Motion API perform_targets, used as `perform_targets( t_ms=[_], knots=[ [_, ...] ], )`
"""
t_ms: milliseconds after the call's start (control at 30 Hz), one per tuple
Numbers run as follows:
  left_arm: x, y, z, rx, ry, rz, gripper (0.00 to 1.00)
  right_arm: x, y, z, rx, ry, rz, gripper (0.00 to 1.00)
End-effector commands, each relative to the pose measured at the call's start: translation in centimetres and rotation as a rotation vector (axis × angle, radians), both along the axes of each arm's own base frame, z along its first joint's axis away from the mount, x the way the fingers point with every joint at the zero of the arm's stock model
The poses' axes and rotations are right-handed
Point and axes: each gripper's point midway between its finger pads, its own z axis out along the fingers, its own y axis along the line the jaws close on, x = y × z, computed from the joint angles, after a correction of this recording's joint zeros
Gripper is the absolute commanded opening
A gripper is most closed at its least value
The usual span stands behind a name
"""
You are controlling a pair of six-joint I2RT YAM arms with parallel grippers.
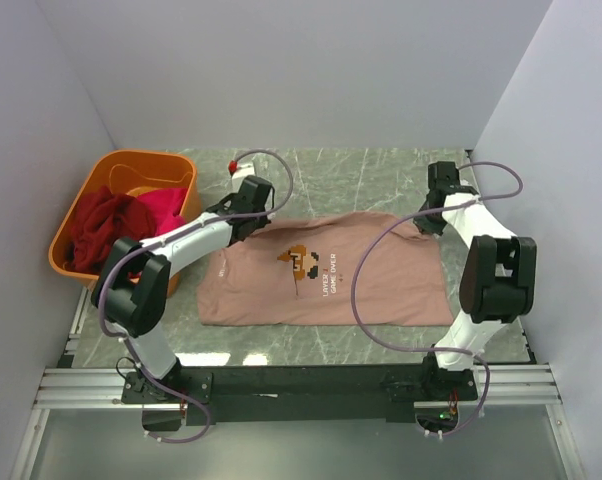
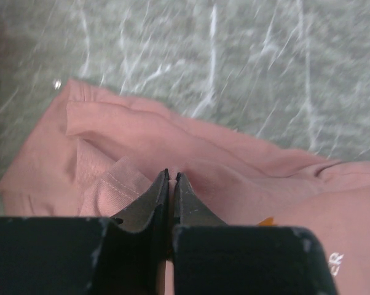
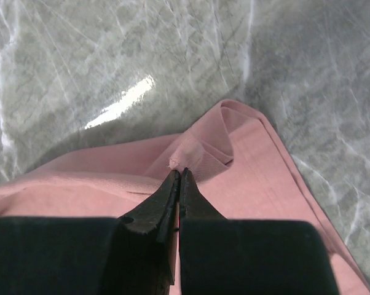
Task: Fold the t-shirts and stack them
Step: Fold the tshirt
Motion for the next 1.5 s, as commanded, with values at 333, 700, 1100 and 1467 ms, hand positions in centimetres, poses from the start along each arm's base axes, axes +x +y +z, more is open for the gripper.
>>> perform_targets(
  t_ms=[333, 700, 1100, 1467],
  knots=[
    [-7.0, 2.3, 2.4, 0.002, -0.015, 0.099, 0.00, -2.4, 0.3, 3.6, -0.015, -0.104, 0.028, 0.00],
    [-10.6, 2.8, 0.8, -0.019, 0.012, 0.073, 0.00, -5.4, 0.5, 3.3, -0.014, -0.102, 0.043, 0.00],
    [-14.9, 4.2, -2.1, -0.032, 0.107, 0.061, 0.11, -9.0, -0.2, 0.4, -0.044, -0.022, 0.009, 0.07],
    [-19.0, 3.2, 1.1, -0.185, 0.093, -0.069, 0.99, -10.0, -1.1, 5.0, -0.078, -0.171, -0.073, 0.68]
  ],
)
